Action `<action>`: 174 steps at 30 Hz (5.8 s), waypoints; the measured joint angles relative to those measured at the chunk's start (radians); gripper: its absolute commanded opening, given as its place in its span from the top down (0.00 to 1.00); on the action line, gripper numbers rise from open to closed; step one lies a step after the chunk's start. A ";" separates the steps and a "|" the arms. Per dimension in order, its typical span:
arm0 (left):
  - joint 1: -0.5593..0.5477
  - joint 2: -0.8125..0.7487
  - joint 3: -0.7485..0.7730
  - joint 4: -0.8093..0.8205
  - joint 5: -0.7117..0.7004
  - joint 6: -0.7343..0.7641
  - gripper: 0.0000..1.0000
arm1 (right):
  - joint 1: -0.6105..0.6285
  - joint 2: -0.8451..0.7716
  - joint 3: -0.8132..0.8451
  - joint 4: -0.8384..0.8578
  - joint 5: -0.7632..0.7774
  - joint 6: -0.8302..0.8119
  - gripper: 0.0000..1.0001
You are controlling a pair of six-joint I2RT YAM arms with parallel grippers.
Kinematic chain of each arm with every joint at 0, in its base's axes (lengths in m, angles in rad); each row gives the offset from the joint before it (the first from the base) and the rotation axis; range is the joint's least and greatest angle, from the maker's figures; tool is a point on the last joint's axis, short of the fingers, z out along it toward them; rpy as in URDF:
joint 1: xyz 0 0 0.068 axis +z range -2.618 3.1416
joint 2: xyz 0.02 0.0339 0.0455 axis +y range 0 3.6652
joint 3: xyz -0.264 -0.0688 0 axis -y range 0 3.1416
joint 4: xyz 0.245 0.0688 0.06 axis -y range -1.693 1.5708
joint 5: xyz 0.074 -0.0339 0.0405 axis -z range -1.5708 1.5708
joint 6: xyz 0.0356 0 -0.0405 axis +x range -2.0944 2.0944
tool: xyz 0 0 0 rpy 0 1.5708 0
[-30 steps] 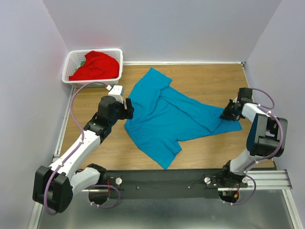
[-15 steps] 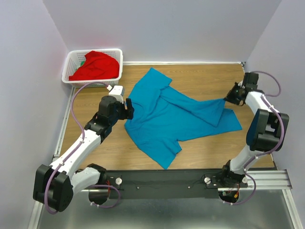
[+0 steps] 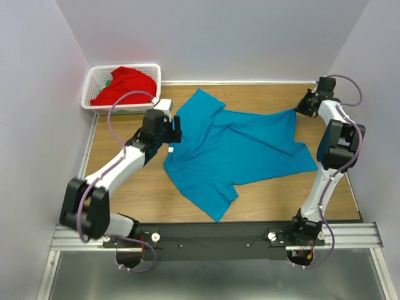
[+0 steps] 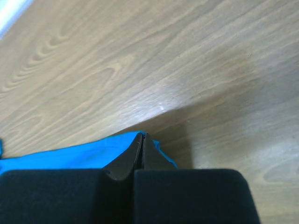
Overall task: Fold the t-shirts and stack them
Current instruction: Flatten the tshirt out
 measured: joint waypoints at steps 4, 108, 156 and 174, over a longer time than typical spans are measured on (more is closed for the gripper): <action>0.003 0.274 0.255 0.022 0.000 0.018 0.47 | 0.010 0.066 0.035 -0.006 0.008 -0.017 0.99; 0.009 0.074 0.389 -0.110 -0.067 -0.142 0.24 | 0.822 -0.591 -0.598 -0.051 0.104 -0.110 0.58; 0.071 -0.507 -0.168 -0.032 -0.383 -0.023 0.23 | 1.274 -0.113 -0.052 -0.409 0.109 0.035 0.47; 0.071 -0.461 -0.168 -0.011 -0.305 -0.009 0.23 | 0.304 -0.610 -0.710 -0.273 0.251 0.074 0.47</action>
